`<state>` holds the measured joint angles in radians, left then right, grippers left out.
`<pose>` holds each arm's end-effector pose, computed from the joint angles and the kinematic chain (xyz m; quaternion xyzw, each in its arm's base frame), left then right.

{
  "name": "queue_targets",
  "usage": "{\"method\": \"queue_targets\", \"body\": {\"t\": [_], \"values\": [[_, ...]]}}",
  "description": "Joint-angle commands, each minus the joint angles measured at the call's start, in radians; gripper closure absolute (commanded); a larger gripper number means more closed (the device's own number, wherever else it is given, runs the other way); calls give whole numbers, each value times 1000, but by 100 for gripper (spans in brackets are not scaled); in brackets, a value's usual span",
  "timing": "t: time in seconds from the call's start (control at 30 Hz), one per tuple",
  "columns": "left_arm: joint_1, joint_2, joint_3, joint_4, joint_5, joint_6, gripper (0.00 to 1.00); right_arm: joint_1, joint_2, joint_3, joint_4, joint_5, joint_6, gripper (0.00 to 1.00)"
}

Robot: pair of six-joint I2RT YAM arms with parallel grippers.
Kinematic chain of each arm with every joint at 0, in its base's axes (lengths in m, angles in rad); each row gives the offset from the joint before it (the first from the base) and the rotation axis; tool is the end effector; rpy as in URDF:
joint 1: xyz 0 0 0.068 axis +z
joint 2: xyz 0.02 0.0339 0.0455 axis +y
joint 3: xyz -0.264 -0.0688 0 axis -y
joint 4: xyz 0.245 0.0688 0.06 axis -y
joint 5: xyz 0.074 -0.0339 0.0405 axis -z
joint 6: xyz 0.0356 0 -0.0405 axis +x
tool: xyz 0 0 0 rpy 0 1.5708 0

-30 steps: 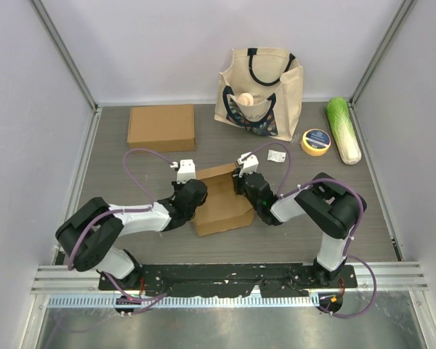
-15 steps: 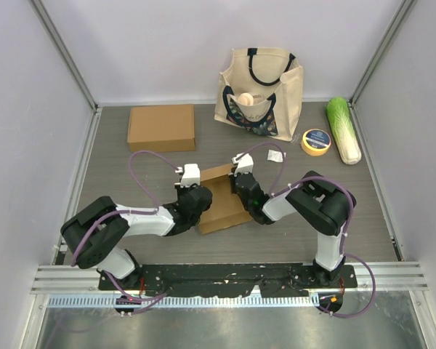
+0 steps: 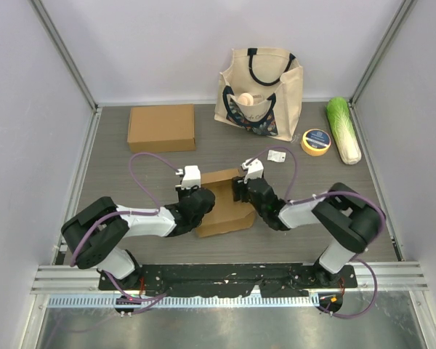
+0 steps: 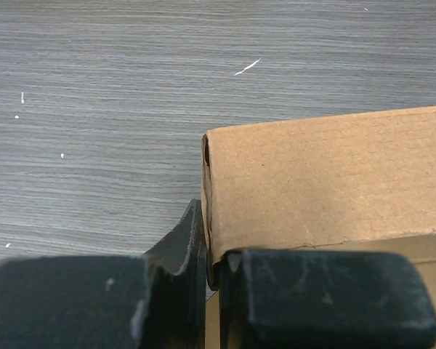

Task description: Fold the paper box

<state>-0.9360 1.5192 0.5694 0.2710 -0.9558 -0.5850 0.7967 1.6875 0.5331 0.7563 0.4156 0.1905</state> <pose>0.1843 -0.2012 0.1534 -0.0555 0.8234 0.0366 0.5635 0.2221 0.2066 0.1346 -0.1343 0.8120 0.1052 0.5582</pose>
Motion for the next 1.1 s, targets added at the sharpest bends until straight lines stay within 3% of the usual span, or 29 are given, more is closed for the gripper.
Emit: {"method": "queue_targets", "body": {"t": [0.0, 0.17, 0.47, 0.53, 0.67, 0.7, 0.77, 0.8, 0.83, 0.87, 0.93, 1.03, 1.07], "values": [[-3, -16, 20, 8, -40, -18, 100, -47, -147, -59, -72, -181, 3, 30], [-4, -14, 23, 0, -31, -21, 100, -119, -175, -76, -48, -238, -2, 30], [-4, -13, 26, -6, -31, -26, 100, -102, -134, -9, -43, -229, -17, 37], [-3, -11, 29, -7, -31, -29, 100, -80, -109, 17, -44, -172, -10, 42], [-3, -4, 41, -27, -40, -52, 100, -45, -32, 120, -92, -28, 24, 72], [-3, -2, 46, -35, -43, -62, 100, -33, -17, 139, -103, 88, 33, 72], [-4, 1, 50, -45, -47, -75, 100, 1, 32, 174, -106, 158, 35, 73], [-3, 1, 50, -47, -50, -78, 100, 7, 47, 186, -107, 231, 40, 81], [-4, 1, 50, -46, -51, -82, 100, 12, 64, 200, -142, 268, 79, 96], [-4, 4, 50, -47, -51, -85, 100, 12, 93, 232, -178, 317, 110, 99], [-4, 6, 50, -49, -52, -102, 100, 13, 115, 240, -212, 362, 185, 99], [-3, 12, 49, -52, -40, -125, 100, 19, 144, 240, -210, 310, 201, 99], [-4, 15, 50, -53, -38, -128, 100, 19, 129, 219, -195, 272, 190, 93]]}}
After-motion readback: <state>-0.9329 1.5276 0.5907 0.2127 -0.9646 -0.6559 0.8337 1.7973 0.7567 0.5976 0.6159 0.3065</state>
